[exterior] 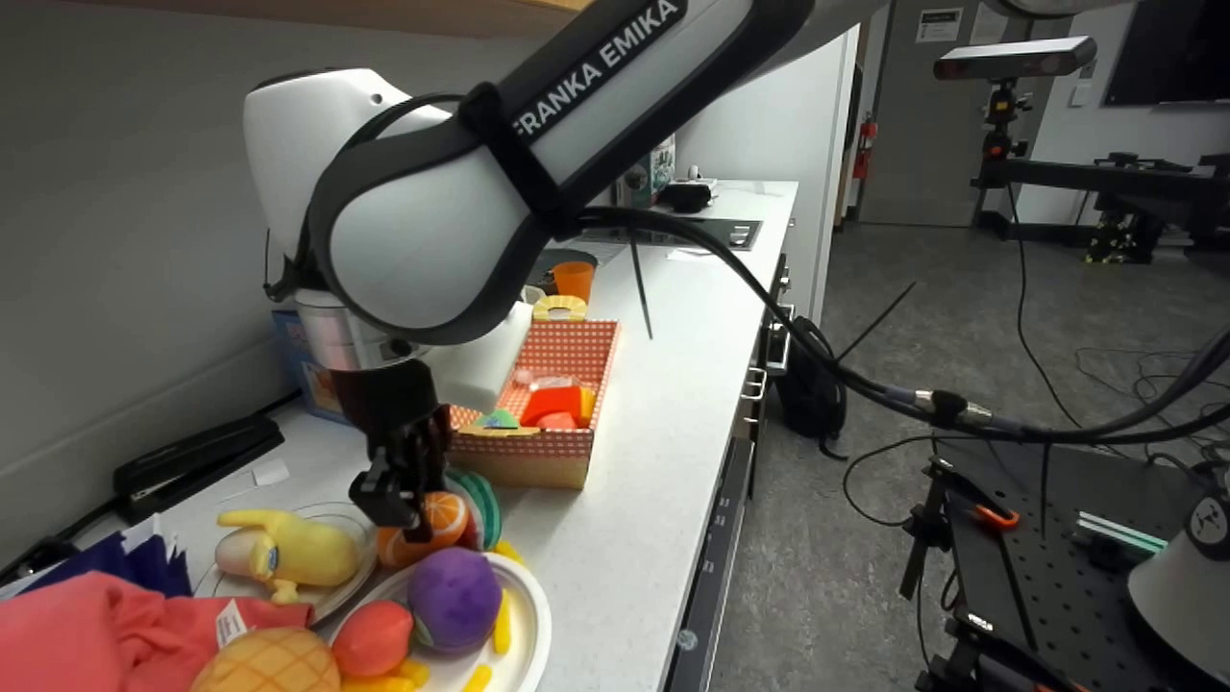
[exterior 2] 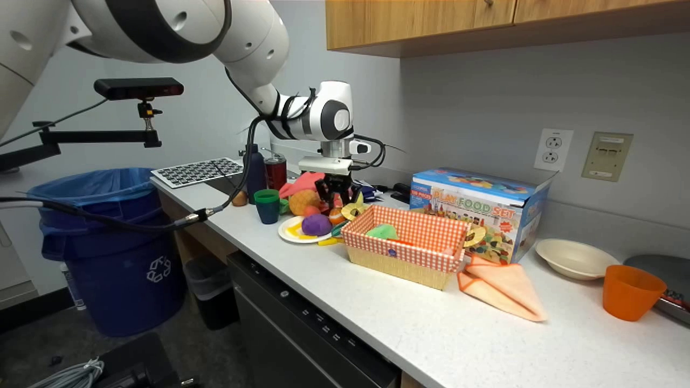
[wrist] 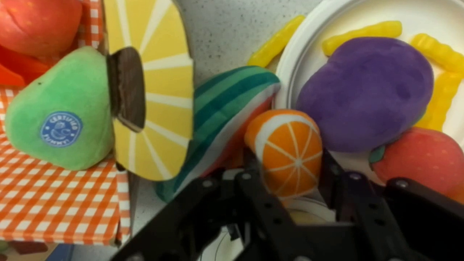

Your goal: Put the orange and purple plushies in the box

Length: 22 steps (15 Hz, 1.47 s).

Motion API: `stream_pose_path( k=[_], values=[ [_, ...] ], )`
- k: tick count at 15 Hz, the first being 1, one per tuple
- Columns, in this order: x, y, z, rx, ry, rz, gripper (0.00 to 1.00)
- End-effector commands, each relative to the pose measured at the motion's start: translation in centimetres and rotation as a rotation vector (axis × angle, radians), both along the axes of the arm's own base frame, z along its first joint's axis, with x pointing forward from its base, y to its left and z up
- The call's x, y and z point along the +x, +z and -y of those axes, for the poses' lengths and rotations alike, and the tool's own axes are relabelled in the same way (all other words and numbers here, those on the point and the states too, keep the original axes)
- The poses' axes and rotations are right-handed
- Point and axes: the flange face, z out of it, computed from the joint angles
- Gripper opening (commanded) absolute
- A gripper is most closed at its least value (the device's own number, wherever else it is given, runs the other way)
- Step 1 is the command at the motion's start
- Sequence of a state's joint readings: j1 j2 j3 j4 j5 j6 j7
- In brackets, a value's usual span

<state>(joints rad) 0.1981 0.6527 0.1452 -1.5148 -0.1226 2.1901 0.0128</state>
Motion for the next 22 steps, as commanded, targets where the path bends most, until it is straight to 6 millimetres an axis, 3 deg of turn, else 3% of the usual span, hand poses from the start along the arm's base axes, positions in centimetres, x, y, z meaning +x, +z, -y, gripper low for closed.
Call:
stream_pose_path(
  k=[1,3,5,9,13,17,22],
  values=[
    [0.4,1.0,-0.1,0.008,-0.027,-0.007,0.13],
    [-0.2,2.2,-0.4,0.007,-0.035,-0.002,0.02],
    [-1.1,4.3,-0.7,-0.004,-0.032,0.007,0.05],
    [-3.3,10.9,-1.4,-0.025,-0.004,0.062,0.04],
    [-4.4,16.1,0.3,-0.068,-0.032,0.138,0.04],
    [-5.4,17.7,3.7,-0.098,-0.106,0.158,0.04],
    [-5.8,16.6,6.7,-0.082,-0.271,0.201,0.04]
  ],
)
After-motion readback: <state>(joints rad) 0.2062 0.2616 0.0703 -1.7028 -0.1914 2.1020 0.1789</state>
